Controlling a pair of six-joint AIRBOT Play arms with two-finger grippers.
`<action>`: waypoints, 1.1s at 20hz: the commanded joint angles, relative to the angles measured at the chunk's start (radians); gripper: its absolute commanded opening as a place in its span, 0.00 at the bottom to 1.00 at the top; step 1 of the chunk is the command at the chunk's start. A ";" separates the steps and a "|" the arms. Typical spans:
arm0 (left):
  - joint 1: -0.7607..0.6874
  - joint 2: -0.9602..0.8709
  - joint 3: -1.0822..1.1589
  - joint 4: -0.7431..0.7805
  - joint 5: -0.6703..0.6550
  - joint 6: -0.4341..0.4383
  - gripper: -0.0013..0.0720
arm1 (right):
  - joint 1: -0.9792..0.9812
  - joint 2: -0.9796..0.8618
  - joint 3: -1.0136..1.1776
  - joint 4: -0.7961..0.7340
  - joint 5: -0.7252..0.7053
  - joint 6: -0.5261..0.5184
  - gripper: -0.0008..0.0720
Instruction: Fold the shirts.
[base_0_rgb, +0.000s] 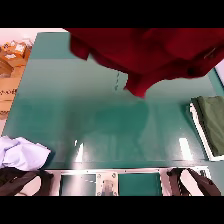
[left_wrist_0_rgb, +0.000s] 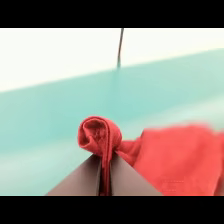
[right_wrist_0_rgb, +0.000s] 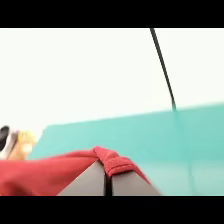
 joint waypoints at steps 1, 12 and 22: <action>0.000 0.193 0.040 0.000 0.098 -0.018 0.05 | -0.005 0.083 0.127 -0.018 -0.089 0.012 0.04; 0.000 0.147 -0.301 -0.007 -0.158 -0.097 0.05 | 0.000 0.038 -0.253 -0.037 -0.089 -0.051 0.03; -0.203 -0.550 -0.708 -0.238 0.417 0.163 0.05 | 0.190 -0.640 -0.594 0.038 -0.318 -0.233 0.04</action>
